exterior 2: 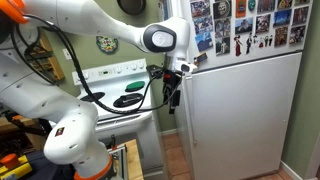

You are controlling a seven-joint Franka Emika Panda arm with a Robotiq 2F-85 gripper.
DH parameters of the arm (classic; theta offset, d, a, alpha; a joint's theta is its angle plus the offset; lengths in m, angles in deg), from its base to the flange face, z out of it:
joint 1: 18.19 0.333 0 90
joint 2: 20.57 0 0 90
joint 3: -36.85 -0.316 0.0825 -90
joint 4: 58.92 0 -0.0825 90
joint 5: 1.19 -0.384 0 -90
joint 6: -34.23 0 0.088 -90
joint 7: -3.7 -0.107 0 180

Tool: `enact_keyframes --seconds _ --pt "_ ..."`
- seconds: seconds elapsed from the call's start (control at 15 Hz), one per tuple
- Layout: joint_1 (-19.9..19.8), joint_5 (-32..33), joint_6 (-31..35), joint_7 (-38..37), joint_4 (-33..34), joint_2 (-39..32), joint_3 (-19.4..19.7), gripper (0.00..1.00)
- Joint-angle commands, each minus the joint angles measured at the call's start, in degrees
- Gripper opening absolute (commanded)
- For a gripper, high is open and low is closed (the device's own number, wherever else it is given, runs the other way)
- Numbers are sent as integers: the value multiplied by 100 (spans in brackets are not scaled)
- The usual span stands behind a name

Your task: Open the bottom fridge door

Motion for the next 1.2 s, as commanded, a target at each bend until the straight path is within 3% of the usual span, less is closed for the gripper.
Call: enact_keyframes --seconds 0.0,1.13 --pt "53 19 -7 -17 6 -4 49 100" --pt "67 -24 114 51 171 -129 72 100"
